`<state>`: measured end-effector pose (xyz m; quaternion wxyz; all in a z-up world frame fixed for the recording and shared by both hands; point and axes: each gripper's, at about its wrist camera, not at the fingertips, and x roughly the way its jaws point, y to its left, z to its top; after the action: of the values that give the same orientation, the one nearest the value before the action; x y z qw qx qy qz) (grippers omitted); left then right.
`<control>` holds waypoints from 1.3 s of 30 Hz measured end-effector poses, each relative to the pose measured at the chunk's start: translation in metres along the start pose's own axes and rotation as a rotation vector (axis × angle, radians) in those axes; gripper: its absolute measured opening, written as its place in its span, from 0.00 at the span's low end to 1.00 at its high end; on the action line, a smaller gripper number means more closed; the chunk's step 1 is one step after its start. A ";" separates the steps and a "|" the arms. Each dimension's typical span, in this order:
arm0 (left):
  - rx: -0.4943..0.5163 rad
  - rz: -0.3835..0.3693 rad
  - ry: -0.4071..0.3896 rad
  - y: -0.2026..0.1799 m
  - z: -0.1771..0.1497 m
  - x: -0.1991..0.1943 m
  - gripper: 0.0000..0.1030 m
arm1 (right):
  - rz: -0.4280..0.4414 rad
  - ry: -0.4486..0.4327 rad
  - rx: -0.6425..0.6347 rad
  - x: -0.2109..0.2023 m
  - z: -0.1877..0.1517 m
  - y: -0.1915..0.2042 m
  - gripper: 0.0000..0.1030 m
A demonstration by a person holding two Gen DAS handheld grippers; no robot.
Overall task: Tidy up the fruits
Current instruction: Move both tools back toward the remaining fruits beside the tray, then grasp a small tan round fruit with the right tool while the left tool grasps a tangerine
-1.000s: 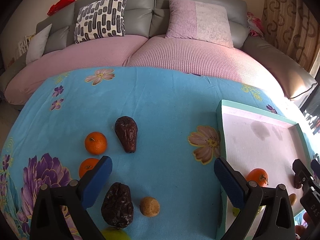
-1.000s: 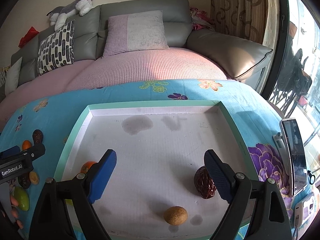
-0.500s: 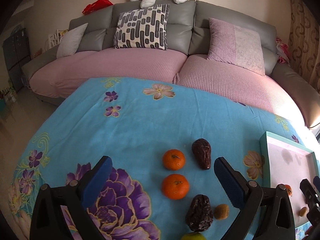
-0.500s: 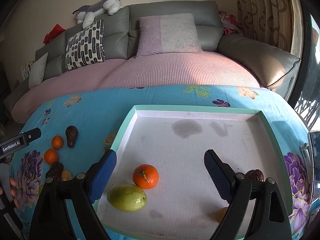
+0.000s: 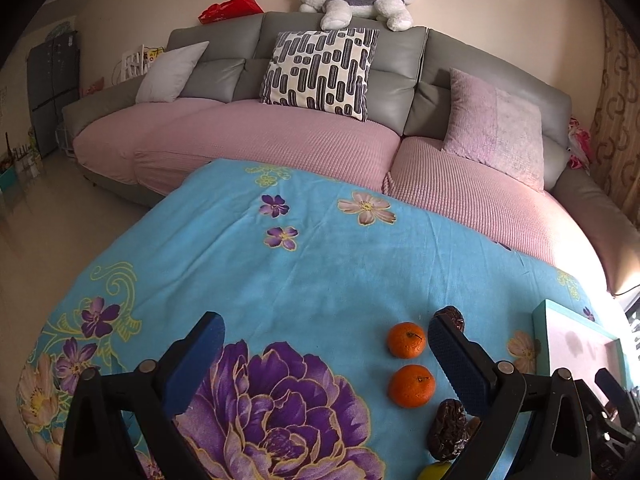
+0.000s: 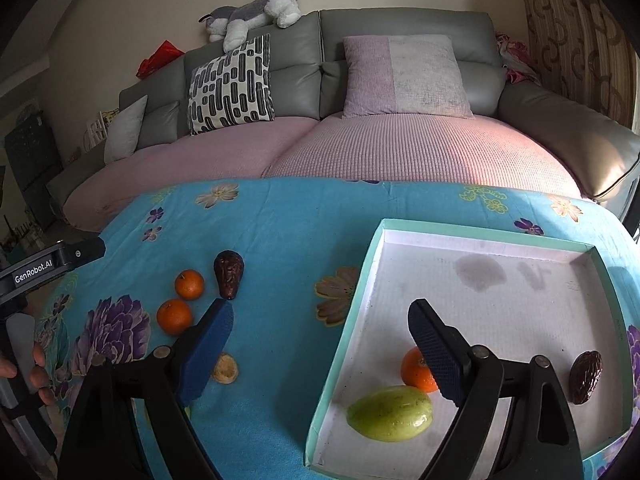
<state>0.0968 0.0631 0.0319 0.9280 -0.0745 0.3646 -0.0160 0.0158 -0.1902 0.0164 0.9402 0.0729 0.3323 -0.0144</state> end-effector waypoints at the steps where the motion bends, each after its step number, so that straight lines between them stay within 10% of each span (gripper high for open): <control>1: -0.009 -0.007 0.001 0.003 0.001 -0.001 1.00 | 0.000 -0.001 -0.003 0.001 0.000 0.003 0.87; 13: -0.043 -0.127 0.080 0.003 -0.002 0.015 0.99 | 0.049 0.081 -0.044 0.022 -0.009 0.031 0.69; 28: -0.020 -0.268 0.336 -0.033 -0.038 0.079 0.63 | 0.126 0.263 -0.145 0.054 -0.036 0.064 0.42; 39: -0.026 -0.319 0.360 -0.038 -0.041 0.081 0.48 | 0.151 0.304 -0.169 0.057 -0.043 0.071 0.24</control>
<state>0.1295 0.0140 -0.0463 0.8328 -0.1393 0.5078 -0.1709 0.0388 -0.1127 -0.0436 0.8803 0.0199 0.4644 0.0954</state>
